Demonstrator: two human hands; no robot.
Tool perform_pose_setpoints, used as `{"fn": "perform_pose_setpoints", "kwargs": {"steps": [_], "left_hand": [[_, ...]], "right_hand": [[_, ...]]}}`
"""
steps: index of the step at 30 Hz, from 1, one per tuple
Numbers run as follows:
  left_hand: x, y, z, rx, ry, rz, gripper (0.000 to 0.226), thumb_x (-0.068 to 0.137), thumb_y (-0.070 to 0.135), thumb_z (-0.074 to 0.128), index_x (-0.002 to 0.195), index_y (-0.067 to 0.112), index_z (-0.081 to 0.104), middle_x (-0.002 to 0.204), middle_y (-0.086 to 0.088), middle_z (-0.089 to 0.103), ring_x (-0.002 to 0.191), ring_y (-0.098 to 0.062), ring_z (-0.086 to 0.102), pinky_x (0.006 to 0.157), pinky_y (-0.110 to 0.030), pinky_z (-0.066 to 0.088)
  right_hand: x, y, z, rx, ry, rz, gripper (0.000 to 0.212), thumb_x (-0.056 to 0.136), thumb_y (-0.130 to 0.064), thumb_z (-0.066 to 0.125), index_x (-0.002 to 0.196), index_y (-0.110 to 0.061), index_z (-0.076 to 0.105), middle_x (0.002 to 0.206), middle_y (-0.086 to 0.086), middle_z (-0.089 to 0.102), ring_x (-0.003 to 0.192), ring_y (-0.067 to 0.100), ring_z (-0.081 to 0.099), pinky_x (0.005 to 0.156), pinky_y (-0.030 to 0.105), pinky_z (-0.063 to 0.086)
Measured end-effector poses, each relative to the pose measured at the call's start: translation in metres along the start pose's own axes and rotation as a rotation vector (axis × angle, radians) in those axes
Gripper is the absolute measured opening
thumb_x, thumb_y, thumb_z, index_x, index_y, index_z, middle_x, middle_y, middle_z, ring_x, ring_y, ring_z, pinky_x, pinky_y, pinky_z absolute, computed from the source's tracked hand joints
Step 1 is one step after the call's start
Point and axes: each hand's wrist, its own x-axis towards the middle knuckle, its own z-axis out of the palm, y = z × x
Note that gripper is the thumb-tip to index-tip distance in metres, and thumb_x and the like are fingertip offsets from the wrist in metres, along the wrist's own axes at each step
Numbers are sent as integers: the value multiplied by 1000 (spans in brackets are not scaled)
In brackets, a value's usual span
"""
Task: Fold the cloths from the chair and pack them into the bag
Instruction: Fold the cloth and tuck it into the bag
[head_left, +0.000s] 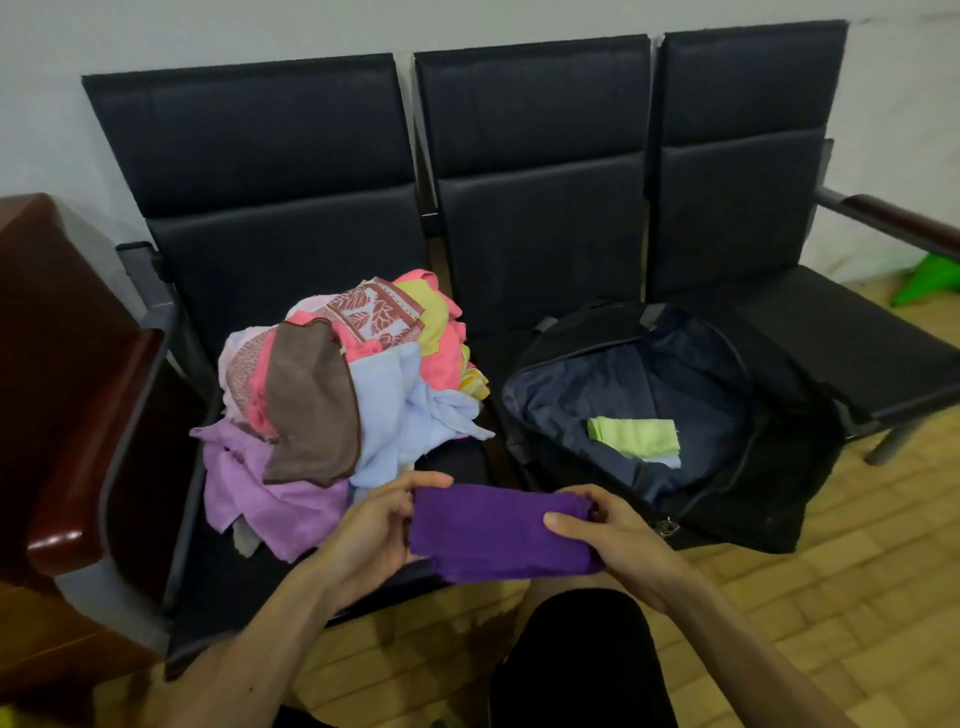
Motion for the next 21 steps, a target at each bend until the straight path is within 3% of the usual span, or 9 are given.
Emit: {"fn": "perform_pose_setpoints", "kwargs": {"steps": [4,6,9,12,17,21], "left_hand": [[35,-19,29,46,-24,-69,26,89,29,60,103,11,71,104,-10,71,87,-23,70,66,-35,58],[56,-29,48,198,-34,-39,19,84,21,71,102,14,73,108,-10,70,92,-22,71,71,-36,59],[92,-35,75,485,-46,80,27,78,3,80,91,26,76,112,-12,69,101,-25,69,78,-36,58],[140,-29,112,663,-62,184,30,78,2,80,83,31,75,106,-7,71,96,-19,69,79,-33,59],[232,-18,160,922,-49,298,34,78,13,81,83,44,70,115,1,65,110,-18,63,99,-40,52],[275,-31,178,1086,-23,311,28,85,10,76,96,35,68,121,5,52,119,-14,49,103,-26,38]], "right_hand": [[17,18,-38,13,90,14,68,65,-25,90,121,-23,52,119,6,54,103,22,63,76,29,59],[26,24,-58,23,179,-1,67,67,-19,88,120,-19,47,113,6,56,98,20,64,71,28,59],[43,20,-89,14,347,-45,56,75,-14,84,114,-11,43,102,1,56,86,15,63,65,29,59],[77,10,-131,-62,441,-131,50,76,-17,83,108,-9,46,102,0,57,91,15,62,58,20,54],[147,-3,-189,-243,554,-176,43,74,-23,85,101,-12,52,104,3,61,94,19,62,82,38,57],[182,4,-210,-303,585,-124,45,75,-23,85,104,-12,52,102,1,60,94,18,59,84,32,51]]}}
